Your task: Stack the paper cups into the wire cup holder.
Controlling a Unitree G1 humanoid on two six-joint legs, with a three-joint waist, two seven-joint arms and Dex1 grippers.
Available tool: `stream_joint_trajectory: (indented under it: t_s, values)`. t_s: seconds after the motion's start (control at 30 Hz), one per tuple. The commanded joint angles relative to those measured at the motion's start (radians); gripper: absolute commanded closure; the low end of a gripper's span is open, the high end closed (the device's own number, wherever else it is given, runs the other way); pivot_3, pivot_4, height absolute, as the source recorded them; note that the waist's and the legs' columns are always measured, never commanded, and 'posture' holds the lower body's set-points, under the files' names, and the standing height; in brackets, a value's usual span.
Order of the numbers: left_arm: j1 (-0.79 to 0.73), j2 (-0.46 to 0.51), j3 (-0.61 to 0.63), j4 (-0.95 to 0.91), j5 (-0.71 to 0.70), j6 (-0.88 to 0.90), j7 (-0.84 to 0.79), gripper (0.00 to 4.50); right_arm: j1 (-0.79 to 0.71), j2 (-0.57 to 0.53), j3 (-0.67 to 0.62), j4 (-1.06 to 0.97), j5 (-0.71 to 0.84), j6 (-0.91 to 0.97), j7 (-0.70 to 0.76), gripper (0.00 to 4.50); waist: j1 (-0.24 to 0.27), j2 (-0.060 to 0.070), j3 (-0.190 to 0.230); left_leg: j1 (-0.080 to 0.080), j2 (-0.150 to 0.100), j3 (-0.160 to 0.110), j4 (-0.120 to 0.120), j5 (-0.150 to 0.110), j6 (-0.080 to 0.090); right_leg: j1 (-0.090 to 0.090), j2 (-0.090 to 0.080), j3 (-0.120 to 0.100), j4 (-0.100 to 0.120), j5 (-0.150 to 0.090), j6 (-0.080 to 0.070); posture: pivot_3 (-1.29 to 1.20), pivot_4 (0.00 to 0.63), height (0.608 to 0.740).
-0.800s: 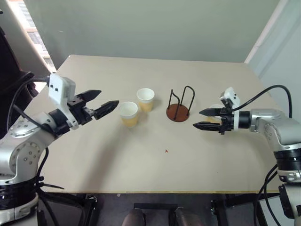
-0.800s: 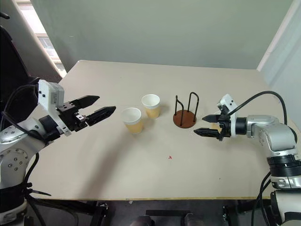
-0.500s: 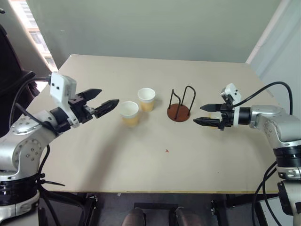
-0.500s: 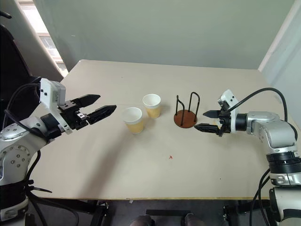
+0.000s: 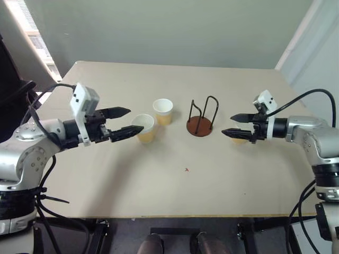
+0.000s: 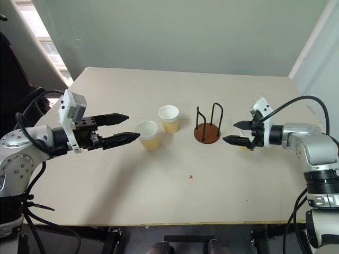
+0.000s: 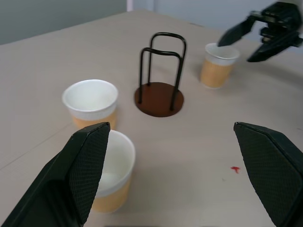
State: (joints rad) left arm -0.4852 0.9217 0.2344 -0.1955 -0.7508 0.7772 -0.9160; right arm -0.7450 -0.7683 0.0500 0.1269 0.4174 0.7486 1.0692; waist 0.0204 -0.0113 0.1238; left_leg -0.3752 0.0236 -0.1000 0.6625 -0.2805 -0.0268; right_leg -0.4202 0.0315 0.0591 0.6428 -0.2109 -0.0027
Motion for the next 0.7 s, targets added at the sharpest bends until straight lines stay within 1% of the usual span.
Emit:
stream_joint_trajectory:
  t_s: [0.03,0.23,0.33,0.4,0.47,0.53,0.7]
  values:
    - [-0.028,-0.006,0.011,0.003,0.017,-0.027,0.004,0.0,-0.06,0.018,0.025,0.059,-0.041,-0.033,0.0,0.03,-0.001,0.0,0.0,0.0,0.0,0.0,0.0,0.0,0.0,0.0,0.0,0.0,0.0,0.0,0.0,0.0,0.15,0.74]
    - [-0.018,-0.025,0.029,-0.012,0.003,-0.024,0.004,0.0,-0.134,0.027,0.044,0.169,-0.102,-0.088,0.008,0.03,0.002,0.002,0.001,-0.002,0.001,0.0,0.0,0.0,0.0,-0.003,0.0,0.0,0.0,0.0,0.0,0.0,0.15,0.74]
    - [-0.017,-0.024,0.019,-0.008,0.005,-0.032,-0.018,0.0,-0.175,0.04,0.052,0.247,-0.146,-0.126,-0.015,0.03,0.005,0.002,0.001,-0.004,0.002,0.0,0.0,0.001,-0.001,-0.005,0.0,0.0,0.0,0.0,0.0,0.0,0.15,0.74]
    - [-0.026,-0.024,0.011,0.003,0.005,-0.036,-0.032,0.0,-0.205,0.055,0.061,0.298,-0.181,-0.152,-0.043,0.03,0.004,0.002,0.001,-0.008,0.003,0.0,0.001,0.004,-0.008,-0.007,0.0,0.0,0.0,0.0,0.0,0.0,0.15,0.74]
    - [-0.035,-0.029,0.005,0.01,0.011,-0.043,-0.04,0.0,-0.228,0.067,0.067,0.345,-0.206,-0.179,-0.049,0.03,0.004,0.002,0.001,-0.008,0.003,0.001,0.001,0.004,-0.007,-0.008,0.0,0.0,0.0,0.0,0.0,0.0,0.15,0.74]
    - [-0.041,-0.033,0.001,0.014,0.016,-0.05,-0.047,0.0,-0.249,0.081,0.07,0.384,-0.223,-0.202,-0.051,0.03,0.004,0.002,0.001,-0.008,0.005,0.001,0.0,0.001,-0.002,-0.008,0.0,0.0,0.001,0.0,0.0,0.0,0.15,0.74]
    - [-0.048,-0.042,-0.011,0.02,0.027,-0.068,-0.062,0.0,-0.287,0.128,0.08,0.469,-0.261,-0.253,-0.04,0.03,0.004,0.003,0.002,-0.007,0.005,0.001,0.0,0.001,-0.002,-0.009,0.0,0.0,0.002,0.001,-0.001,0.0,0.15,0.74]
